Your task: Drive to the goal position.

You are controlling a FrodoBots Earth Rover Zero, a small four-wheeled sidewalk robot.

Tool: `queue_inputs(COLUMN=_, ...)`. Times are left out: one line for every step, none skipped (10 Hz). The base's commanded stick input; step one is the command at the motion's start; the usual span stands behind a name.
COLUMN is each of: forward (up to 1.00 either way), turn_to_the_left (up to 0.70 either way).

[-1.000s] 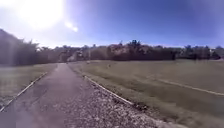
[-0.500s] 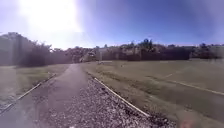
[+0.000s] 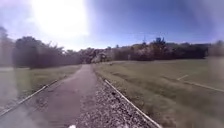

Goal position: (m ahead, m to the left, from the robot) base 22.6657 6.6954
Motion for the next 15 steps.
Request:
queue_inputs(forward=0.70, turn_to_the_left=0.35)
queue_inputs(forward=0.70, turn_to_the_left=0.35)
queue_inputs(forward=0.76, turn_to_the_left=0.35)
queue_inputs(forward=0.85, turn_to_the_left=0.34)
queue_inputs(forward=0.85, turn_to_the_left=0.34)
queue_inputs(forward=1.00, turn_to_the_left=0.00)
queue_inputs(forward=1.00, turn_to_the_left=0.00)
queue_inputs(forward=1.00, turn_to_the_left=0.00)
queue_inputs(forward=1.00, turn_to_the_left=0.00)
queue_inputs(forward=1.00, turn_to_the_left=0.00)
queue_inputs(forward=1.00, turn_to_the_left=0.00)
queue_inputs(forward=1.00, turn_to_the_left=0.02)
queue_inputs(forward=1.00, turn_to_the_left=0.12)
queue_inputs(forward=1.00, turn_to_the_left=0.06)
queue_inputs(forward=1.00, turn_to_the_left=0.12)
